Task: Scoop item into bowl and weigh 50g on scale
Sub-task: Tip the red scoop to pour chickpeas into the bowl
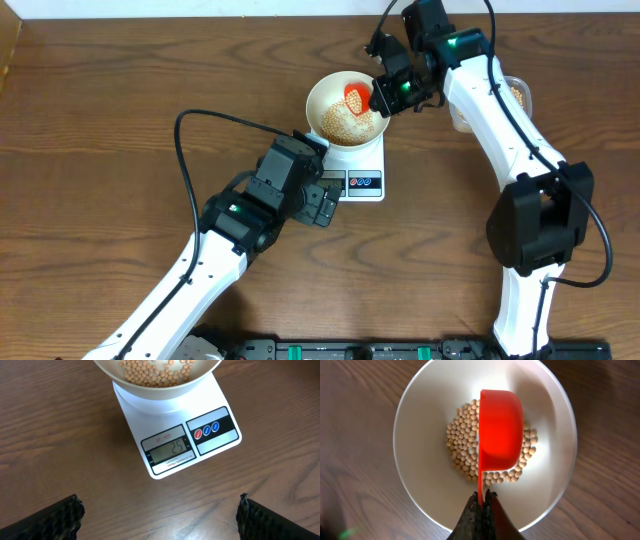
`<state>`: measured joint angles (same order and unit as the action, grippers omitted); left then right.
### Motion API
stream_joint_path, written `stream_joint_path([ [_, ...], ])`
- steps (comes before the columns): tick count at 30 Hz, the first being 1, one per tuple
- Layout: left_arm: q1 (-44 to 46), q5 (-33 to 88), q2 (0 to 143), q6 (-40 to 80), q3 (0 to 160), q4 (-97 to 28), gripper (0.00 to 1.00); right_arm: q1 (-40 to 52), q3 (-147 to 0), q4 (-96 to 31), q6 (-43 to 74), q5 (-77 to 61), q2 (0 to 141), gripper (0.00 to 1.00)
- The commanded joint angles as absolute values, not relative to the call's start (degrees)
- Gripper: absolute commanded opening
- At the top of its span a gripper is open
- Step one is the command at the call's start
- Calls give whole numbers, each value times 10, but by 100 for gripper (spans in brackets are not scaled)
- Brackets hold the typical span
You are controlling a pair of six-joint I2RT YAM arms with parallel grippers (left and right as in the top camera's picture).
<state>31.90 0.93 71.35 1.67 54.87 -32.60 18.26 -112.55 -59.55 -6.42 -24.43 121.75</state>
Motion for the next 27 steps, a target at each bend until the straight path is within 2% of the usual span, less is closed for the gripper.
stream_joint_path([
  [1,316,2,713,18,543,-326,100,188,-1140,-596,-89,-263,1184,1],
  [27,316,2,713,18,543,-326,100,187,-1140,-598,-90,-269,1172,1],
])
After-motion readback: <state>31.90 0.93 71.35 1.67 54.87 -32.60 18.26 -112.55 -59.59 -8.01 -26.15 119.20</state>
